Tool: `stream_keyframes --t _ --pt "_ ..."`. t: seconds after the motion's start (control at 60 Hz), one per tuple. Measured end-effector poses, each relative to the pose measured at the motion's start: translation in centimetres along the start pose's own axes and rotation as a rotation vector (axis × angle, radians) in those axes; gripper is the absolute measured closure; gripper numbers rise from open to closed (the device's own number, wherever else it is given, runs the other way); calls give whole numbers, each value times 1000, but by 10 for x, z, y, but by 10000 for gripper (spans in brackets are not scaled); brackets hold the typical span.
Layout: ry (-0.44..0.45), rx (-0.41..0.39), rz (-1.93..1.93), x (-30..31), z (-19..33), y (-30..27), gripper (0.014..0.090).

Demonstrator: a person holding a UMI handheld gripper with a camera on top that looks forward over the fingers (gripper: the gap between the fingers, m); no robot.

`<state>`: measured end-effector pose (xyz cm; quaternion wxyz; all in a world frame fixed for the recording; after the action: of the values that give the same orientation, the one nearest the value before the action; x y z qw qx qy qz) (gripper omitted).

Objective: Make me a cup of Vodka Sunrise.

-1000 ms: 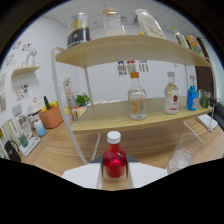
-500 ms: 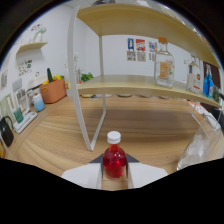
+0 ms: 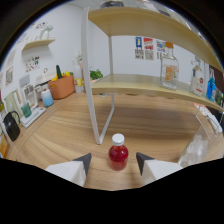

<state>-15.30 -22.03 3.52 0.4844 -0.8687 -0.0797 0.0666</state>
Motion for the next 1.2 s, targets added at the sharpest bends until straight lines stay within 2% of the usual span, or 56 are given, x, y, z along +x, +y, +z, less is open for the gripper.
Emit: stream_keyframes --t 0.017,0.25,0.383,0.55,0.667,0.767,0.9,1.117,1.133,1.15,1.183,1.2 --pt "-6 5 0 -1 -4 -2 178" --pt "-32 137 48 13 -91 -64 182" --pt "7 193 57 49 -139 -77 183" --pt "100 160 48 113 -168 -44 190" --pt "129 136 53 147 -177 -28 190" --pt "147 144 48 171 -190 -37 189" --pt "151 173 79 207 -214 -79 178" --pt "183 309 82 290 -237 -193 186" --pt "185 319 81 296 -238 -202 189" --pt "186 328 81 301 -238 -211 242" --pt "183 343 87 311 -237 -227 243" --pt "182 352 92 316 -236 -235 188"
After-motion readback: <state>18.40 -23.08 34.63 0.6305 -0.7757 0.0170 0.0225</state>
